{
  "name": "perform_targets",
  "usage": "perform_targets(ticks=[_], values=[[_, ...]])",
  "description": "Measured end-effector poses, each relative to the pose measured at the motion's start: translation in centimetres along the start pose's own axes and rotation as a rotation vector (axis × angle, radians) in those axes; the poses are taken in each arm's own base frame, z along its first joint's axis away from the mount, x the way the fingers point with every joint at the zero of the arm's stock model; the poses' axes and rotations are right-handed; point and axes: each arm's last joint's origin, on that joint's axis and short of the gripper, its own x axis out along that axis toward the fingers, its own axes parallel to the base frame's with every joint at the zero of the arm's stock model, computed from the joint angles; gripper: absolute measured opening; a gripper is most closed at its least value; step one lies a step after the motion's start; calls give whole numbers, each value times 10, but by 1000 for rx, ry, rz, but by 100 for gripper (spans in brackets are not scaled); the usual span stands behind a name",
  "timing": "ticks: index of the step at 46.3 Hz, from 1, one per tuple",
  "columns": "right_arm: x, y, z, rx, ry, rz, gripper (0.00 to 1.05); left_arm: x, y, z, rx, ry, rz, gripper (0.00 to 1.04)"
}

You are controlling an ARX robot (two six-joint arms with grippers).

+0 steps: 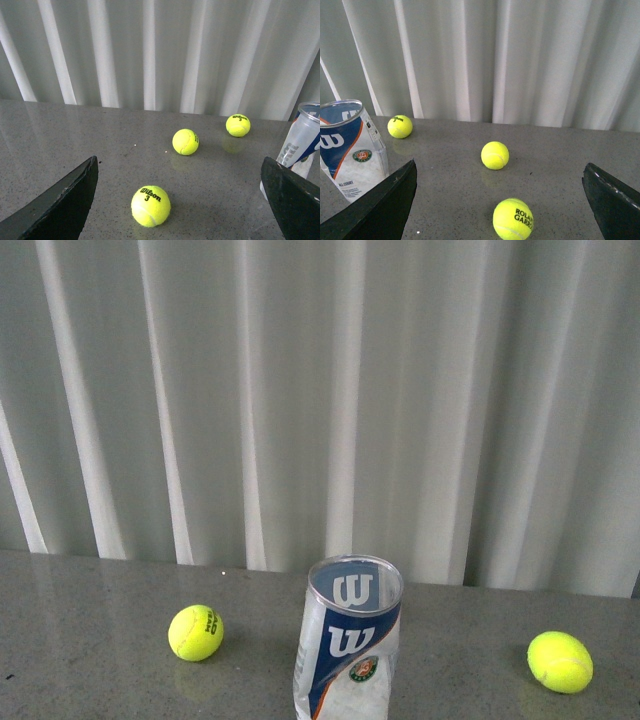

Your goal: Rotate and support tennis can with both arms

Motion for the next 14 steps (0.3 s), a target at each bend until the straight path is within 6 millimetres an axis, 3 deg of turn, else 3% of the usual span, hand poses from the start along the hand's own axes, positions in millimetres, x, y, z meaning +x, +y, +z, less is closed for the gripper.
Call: perform_targets(ticks=[14], values=[[0,0,0,0,0,0,98,0,0,0,0,0,0,98]])
